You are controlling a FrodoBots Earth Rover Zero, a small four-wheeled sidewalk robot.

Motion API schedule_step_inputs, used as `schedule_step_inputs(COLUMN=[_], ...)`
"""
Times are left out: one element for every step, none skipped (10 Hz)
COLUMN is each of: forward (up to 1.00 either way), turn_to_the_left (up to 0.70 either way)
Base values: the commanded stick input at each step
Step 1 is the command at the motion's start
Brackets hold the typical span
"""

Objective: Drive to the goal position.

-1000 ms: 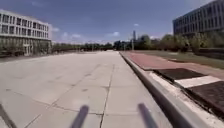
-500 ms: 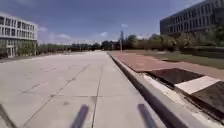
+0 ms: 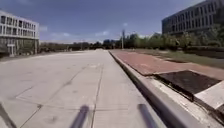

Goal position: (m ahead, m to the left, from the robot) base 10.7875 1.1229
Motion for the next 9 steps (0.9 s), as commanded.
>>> schedule_step_inputs(forward=[0.70,0.70,0.70,0.70,0.70,0.70,0.70,0.70,0.70], turn_to_the_left=[0.00,0.00,0.00,0.00,0.00,0.00,0.00,0.00,0.00])
